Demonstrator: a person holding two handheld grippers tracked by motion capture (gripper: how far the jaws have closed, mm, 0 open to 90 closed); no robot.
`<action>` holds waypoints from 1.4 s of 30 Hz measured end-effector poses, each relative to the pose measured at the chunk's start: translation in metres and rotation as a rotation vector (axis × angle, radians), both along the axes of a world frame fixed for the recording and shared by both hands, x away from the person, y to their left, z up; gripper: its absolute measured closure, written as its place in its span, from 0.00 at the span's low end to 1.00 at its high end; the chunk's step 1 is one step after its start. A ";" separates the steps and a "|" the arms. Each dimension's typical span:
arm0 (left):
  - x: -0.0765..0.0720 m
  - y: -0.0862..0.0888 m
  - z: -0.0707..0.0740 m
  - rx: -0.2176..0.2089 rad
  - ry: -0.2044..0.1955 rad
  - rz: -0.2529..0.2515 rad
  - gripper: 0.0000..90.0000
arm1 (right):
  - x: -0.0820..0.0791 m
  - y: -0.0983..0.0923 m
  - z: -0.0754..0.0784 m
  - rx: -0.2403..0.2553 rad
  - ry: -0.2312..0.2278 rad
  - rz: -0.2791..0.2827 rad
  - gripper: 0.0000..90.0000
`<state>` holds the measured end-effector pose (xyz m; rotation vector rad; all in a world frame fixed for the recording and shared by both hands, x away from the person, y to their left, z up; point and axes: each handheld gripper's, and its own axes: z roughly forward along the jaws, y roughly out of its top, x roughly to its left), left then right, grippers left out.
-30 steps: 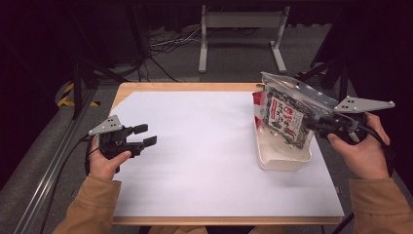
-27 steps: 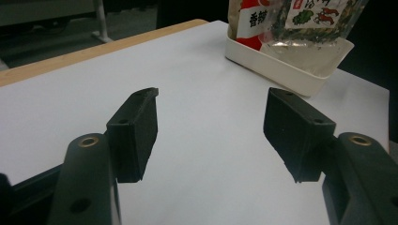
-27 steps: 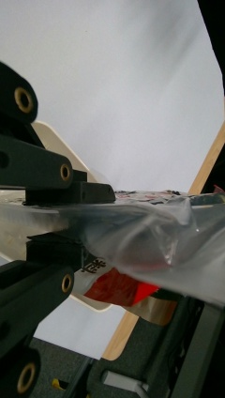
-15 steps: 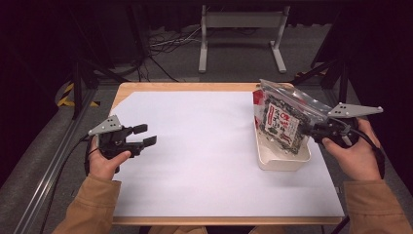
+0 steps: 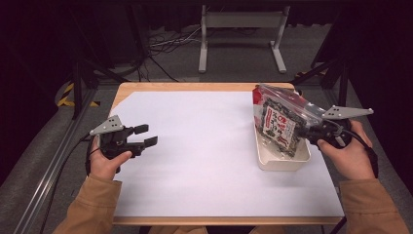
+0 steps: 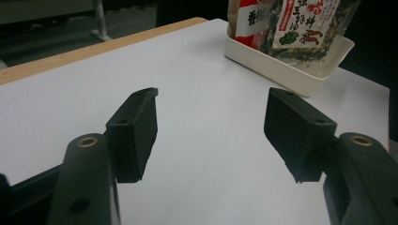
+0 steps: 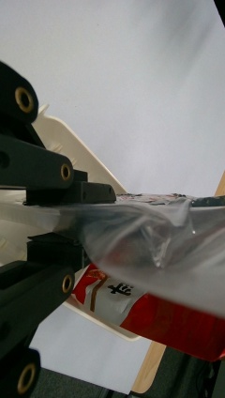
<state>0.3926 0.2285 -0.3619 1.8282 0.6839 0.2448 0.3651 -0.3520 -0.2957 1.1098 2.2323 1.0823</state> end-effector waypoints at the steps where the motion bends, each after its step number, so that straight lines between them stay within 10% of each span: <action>1: 0.000 0.000 0.000 0.001 0.001 0.001 0.40 | 0.000 -0.001 -0.001 0.004 0.002 -0.002 0.86; 35: -0.002 -0.002 0.000 0.019 0.004 0.006 0.37 | -0.003 -0.023 -0.020 0.128 -0.078 -0.024 0.83; 42: -0.004 -0.004 0.002 0.025 -0.006 0.002 0.36 | -0.007 -0.018 -0.017 0.137 -0.110 -0.058 0.63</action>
